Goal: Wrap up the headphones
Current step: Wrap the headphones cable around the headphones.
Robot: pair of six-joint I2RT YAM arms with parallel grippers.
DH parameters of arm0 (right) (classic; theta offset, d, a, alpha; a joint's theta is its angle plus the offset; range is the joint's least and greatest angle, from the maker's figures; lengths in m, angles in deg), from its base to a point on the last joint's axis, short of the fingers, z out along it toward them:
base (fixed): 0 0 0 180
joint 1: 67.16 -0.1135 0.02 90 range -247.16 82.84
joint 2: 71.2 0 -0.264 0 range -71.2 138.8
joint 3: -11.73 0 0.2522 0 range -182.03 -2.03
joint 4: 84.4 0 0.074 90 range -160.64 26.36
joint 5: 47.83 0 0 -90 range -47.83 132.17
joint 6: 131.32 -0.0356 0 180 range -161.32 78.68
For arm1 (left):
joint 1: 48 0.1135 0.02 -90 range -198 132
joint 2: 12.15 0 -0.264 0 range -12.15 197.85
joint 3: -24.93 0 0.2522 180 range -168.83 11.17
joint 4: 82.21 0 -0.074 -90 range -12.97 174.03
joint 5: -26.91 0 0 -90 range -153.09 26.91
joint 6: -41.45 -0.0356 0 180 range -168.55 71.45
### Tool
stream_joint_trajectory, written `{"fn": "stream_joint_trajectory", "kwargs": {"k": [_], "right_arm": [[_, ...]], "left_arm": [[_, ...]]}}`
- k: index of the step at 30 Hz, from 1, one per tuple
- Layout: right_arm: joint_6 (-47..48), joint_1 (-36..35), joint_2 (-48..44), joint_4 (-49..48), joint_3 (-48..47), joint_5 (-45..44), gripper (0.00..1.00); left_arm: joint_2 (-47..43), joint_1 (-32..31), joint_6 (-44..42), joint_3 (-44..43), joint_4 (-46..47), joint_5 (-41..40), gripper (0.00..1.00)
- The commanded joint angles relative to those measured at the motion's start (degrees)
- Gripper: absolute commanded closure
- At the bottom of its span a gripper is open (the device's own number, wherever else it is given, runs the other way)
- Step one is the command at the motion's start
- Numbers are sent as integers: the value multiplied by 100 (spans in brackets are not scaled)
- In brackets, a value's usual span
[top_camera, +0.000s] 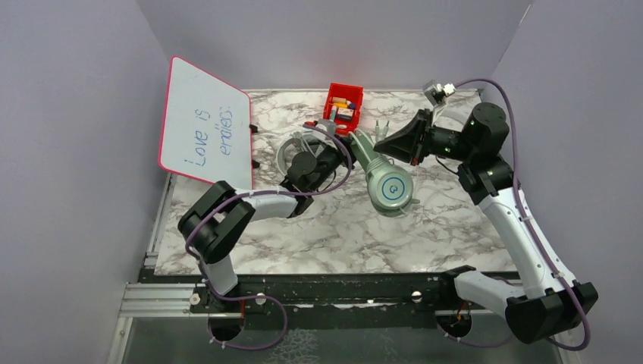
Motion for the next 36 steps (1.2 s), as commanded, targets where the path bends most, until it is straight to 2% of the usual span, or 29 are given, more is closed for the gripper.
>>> {"fn": "stream_joint_trajectory", "kwargs": {"k": [1,3,7,13,21,28,30,36], "right_arm": [[485,-86,81,319,-31,220,100],[630,-103,96,358,130,238,100],[1325,-135,185,1133,154,-105,100],[1643,-139,174,1603,341,-543,96],[1546,-139,590,2520,-252,-916,91],[1591,-139,825,3222,-893,-996,90],[1543,-139,806,3312,-1004,-902,84],[1572,-139,950,3887,-1508,-738,74]], "left_arm": [[661,38,391,-264,878,522,100],[961,45,460,-433,1070,777,100],[1517,42,854,-932,1155,1203,100],[1930,41,1545,-1196,1294,1284,100],[2114,-18,2049,-1440,1534,1342,100],[2268,-37,2406,-1616,1989,1470,100],[2328,-37,2409,-1696,2059,1484,100],[2429,-55,2379,-2039,1978,1588,100]]}}
